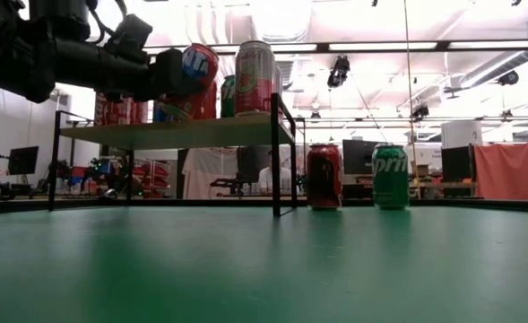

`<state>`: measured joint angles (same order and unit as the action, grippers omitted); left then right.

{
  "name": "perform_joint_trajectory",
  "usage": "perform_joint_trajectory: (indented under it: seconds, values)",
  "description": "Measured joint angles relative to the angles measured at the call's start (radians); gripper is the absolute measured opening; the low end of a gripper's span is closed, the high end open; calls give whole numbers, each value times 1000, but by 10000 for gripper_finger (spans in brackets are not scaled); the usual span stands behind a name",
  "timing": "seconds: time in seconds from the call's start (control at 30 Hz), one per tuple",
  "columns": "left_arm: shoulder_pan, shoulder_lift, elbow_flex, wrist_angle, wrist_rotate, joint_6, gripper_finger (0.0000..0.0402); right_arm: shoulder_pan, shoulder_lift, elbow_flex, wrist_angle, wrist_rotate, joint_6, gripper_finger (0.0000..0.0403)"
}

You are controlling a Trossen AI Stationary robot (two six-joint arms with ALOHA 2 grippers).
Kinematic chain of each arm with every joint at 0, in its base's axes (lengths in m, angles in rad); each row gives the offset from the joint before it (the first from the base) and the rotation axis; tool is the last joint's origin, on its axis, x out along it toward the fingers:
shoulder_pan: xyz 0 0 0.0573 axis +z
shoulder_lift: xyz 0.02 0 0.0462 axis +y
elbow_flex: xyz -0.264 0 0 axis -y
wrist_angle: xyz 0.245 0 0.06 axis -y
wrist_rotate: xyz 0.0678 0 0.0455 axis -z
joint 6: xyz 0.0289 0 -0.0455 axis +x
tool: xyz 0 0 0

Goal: Place canned beverage on shelf
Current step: Put the red soda can on the shelf aligned with the other red soda can

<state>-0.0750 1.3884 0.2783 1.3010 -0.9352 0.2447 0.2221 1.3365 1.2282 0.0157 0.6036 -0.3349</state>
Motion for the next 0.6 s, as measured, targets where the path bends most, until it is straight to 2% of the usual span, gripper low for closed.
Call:
perform_joint_trajectory:
  seconds: [0.23,0.33,0.43,0.53,0.6]
  values:
    - [-29,-15,1,89,7,36,298,-67,4,0,91,-26,59,327]
    - [-54,-16,1,174,28,82,298,-109,8,13,98,-155,82,327]
    - [-69,-18,1,252,112,88,298,-147,33,53,110,-299,111,327]
    - [-71,-20,2,270,183,87,298,-163,84,111,116,-332,100,327]
    - [-71,-21,8,269,194,88,298,-171,125,152,114,-331,90,327]
